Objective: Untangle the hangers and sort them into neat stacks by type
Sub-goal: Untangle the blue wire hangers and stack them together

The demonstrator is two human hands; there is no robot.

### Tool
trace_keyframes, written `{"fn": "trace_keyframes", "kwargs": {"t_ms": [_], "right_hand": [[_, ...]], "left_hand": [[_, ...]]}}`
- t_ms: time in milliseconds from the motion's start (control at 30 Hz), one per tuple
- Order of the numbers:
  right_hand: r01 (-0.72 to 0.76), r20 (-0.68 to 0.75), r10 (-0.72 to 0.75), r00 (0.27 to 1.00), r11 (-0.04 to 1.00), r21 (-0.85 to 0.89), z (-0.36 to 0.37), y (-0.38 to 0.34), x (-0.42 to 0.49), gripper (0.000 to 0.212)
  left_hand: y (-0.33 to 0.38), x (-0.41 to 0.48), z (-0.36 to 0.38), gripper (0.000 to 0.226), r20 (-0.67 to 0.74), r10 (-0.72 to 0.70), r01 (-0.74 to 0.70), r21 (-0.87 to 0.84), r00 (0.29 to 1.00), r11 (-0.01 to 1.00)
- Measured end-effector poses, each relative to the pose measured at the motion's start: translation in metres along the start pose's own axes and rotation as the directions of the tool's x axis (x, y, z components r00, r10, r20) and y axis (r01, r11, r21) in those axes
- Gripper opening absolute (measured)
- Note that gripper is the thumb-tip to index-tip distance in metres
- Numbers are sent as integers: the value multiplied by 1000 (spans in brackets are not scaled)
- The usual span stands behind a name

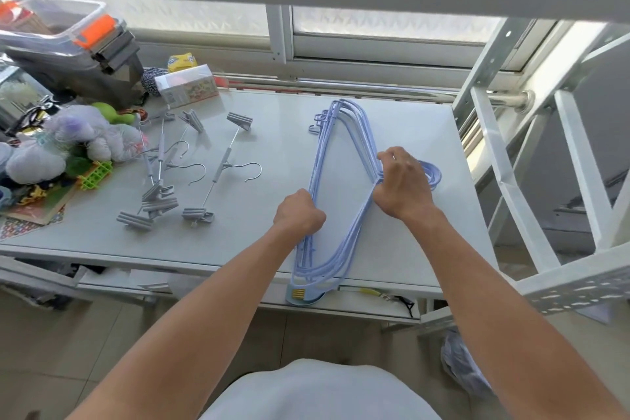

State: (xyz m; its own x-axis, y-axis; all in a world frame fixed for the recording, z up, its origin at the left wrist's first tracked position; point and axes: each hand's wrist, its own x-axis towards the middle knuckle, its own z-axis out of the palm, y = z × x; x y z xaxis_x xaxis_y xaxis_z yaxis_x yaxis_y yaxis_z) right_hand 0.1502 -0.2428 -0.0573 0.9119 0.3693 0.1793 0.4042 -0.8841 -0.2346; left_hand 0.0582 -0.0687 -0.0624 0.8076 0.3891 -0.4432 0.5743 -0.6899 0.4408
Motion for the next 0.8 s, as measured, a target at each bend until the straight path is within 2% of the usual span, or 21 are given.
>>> {"fn": "trace_keyframes", "kwargs": {"t_ms": [67, 200, 267, 333, 367, 400, 433, 500, 533, 567, 600, 700, 800], "right_hand": [[-50, 25, 48, 999, 996, 80, 4, 0, 3, 40], [-120, 44, 116, 992, 987, 110, 8, 8, 9, 32], [-106, -38, 110, 993, 990, 94, 2, 4, 10, 31], [-28, -108, 43, 993, 990, 139, -12, -13, 3, 31], [20, -49, -11, 999, 981, 192, -21, -26, -4, 30], [54, 93, -77, 993, 971, 234, -29, -40, -13, 29], [85, 287, -158, 945, 965, 250, -36, -53, -22, 32], [156, 605, -256, 754, 964, 214, -41, -78, -42, 50], [190, 691, -255, 677, 967, 170, -40, -87, -51, 62], [234, 733, -242, 636, 965, 116, -38, -93, -61, 71], [284, 737, -233, 634, 957, 58, -33, -98, -70, 75], [432, 658, -279, 700, 899, -79, -17, -108, -90, 69], [457, 584, -316, 748, 883, -109, -1, -106, -93, 49]], "left_hand": [[4, -2, 3, 5, -16, 11, -11, -1, 1000, 1000], [6, 0, 9, 14, -58, 21, -20, 12, 998, 1000], [4, 1, 9, 15, -67, 16, -12, 49, 998, 999], [1, 3, 8, 13, -54, 16, -12, 62, 998, 998], [1, 5, 6, 10, -41, 18, -16, 53, 999, 998], [0, 7, 5, 8, -27, 18, -17, 38, 999, 999], [0, 9, 2, 9, -13, 16, -15, 18, 1000, 1000], [0, 12, -1, 11, 5, 6, -6, -25, 1000, 1000], [-1, 12, -2, 12, 6, 1, -1, -39, 1000, 999], [-1, 13, -2, 12, 3, -2, 3, -46, 1000, 999], [-1, 14, -2, 13, -2, -6, 6, -50, 1000, 999], [0, 15, 1, 13, -18, -10, 9, -48, 1000, 999], [0, 17, 2, 12, -17, -4, 3, -53, 1000, 999]]}}
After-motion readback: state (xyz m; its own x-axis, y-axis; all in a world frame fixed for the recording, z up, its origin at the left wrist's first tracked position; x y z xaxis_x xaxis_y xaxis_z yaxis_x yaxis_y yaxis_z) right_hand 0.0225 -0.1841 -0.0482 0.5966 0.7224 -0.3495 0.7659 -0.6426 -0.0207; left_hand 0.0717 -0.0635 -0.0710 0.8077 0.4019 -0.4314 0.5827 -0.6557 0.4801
